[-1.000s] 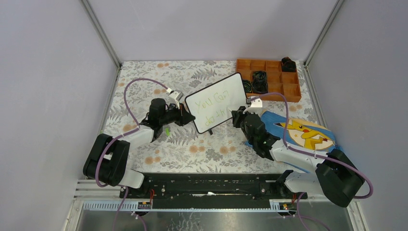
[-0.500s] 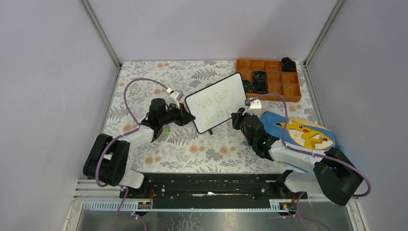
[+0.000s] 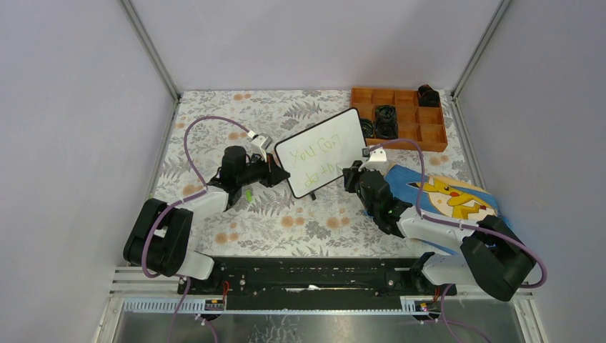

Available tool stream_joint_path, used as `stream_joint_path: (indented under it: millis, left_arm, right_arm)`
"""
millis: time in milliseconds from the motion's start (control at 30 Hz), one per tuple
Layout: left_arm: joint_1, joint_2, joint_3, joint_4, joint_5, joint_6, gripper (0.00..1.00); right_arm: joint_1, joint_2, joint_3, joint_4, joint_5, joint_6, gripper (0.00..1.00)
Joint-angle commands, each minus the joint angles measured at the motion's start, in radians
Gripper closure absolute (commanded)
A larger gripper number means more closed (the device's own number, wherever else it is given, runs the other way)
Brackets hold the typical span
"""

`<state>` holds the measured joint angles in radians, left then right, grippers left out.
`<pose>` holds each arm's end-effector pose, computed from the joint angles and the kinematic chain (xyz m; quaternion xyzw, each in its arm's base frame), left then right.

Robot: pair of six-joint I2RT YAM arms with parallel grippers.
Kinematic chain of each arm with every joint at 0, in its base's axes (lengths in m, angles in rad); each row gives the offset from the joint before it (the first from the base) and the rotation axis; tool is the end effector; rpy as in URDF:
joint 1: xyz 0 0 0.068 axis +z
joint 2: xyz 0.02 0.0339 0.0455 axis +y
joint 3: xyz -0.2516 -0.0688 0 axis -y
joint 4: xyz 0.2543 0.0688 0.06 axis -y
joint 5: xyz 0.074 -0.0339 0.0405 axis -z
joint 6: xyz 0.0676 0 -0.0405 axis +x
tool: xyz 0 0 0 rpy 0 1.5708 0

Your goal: Write a sentence on the whiteboard

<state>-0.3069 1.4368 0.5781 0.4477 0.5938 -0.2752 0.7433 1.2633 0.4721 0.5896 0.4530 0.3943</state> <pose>0.2909 -0.1319 0.1576 0.1730 0.7973 -0.3848 0.4317 0.2389 0.1794 0.1876 0.0088 0.7681 0.1853 0.6129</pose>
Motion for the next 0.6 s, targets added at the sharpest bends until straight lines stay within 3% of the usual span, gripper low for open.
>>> stream_joint_path:
  millis: [0,567]
  left_arm:
    - [-0.009,0.043,-0.012,-0.141,-0.088,0.09,1.0]
    - [-0.009,0.042,-0.012,-0.141,-0.086,0.09,1.0]
  right_arm:
    - [-0.008,0.005,0.033,0.066,0.012,0.003,1.0]
    - [-0.011,0.028,0.049,0.081,0.015,0.0,1.0]
